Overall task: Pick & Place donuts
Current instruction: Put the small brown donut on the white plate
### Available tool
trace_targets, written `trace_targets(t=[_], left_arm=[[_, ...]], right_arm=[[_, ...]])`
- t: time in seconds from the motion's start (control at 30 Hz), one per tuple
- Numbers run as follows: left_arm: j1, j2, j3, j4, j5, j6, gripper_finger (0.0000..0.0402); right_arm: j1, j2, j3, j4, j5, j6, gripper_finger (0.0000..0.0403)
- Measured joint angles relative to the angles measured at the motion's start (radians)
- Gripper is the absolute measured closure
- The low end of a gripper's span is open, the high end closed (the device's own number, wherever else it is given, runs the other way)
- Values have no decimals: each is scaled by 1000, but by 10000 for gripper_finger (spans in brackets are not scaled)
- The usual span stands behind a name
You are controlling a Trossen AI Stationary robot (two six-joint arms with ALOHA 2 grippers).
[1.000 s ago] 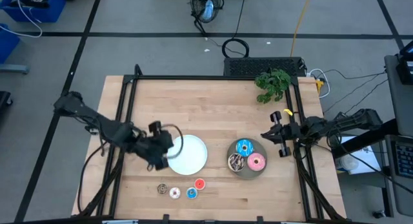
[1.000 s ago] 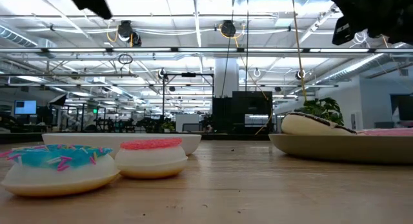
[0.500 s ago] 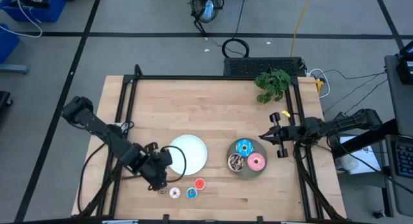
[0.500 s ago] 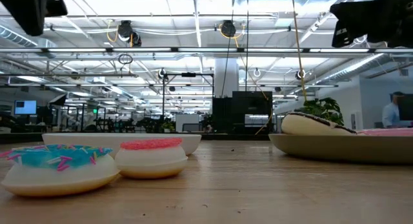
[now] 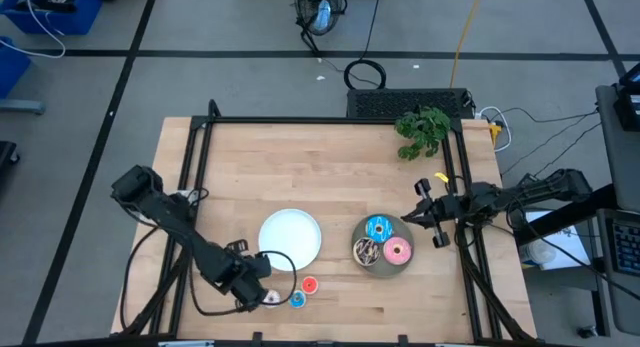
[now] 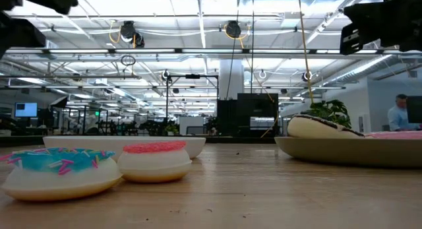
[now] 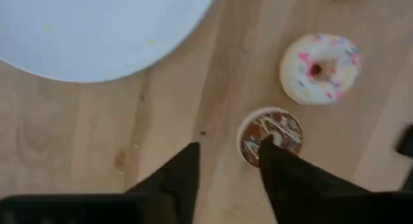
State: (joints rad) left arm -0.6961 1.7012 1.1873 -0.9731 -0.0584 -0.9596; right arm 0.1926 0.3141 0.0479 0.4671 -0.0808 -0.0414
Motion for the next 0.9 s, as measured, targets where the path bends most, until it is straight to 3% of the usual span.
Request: trace_targets(t=[0.17,0.3,0.9], left_arm=[[-5,2,0,40,27,-22,167],[-7,13,0,50,14,-23,144],[-34,138,-1,53,58,-30,149]], right_arm=[[0,0,0,-34,-2,3,403],[0,0,0,-63,-2,3,403],[0,0,0,-50,0,-5,403]])
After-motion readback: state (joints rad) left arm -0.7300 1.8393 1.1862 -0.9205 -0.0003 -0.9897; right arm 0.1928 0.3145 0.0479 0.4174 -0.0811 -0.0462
